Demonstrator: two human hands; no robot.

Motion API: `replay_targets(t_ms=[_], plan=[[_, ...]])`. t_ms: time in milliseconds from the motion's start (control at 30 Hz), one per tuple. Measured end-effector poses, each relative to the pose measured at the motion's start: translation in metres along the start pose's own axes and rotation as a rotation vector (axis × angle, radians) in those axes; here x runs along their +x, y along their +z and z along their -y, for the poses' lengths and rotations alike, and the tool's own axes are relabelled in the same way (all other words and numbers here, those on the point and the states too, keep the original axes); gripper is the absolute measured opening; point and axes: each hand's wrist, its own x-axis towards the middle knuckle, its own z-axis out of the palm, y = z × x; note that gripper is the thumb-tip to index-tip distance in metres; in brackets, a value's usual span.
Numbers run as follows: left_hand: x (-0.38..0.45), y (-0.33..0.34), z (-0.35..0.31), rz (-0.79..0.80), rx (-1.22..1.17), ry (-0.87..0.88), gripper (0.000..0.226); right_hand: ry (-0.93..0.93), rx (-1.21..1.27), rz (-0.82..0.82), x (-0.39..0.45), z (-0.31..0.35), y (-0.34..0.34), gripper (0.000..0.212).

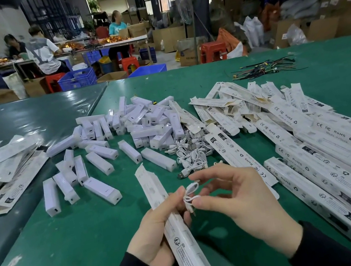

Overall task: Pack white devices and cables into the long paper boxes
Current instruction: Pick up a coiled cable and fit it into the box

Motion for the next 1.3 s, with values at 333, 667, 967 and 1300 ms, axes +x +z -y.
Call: replay_targets(t_ms=[333, 667, 967, 1300], plan=[[-0.008, 0.002, 0.002, 0.109, 0.318, 0.055, 0.038, 0.013, 0.246, -0.217, 0.01, 0.001, -0.017, 0.028], [-0.019, 0.005, 0.003, 0.54, 0.589, -0.162, 0.019, 0.12, 0.259, -0.105, 0.013, 0.009, -0.027, 0.026], [-0.015, -0.001, 0.003, 0.51, 0.627, -0.202, 0.025, 0.202, 0.131, -0.012, 0.013, 0.017, -0.034, 0.025], [-0.016, -0.002, 0.005, 0.47, 0.55, -0.222, 0.066, 0.259, 0.015, 0.185, 0.012, 0.021, -0.046, 0.029]])
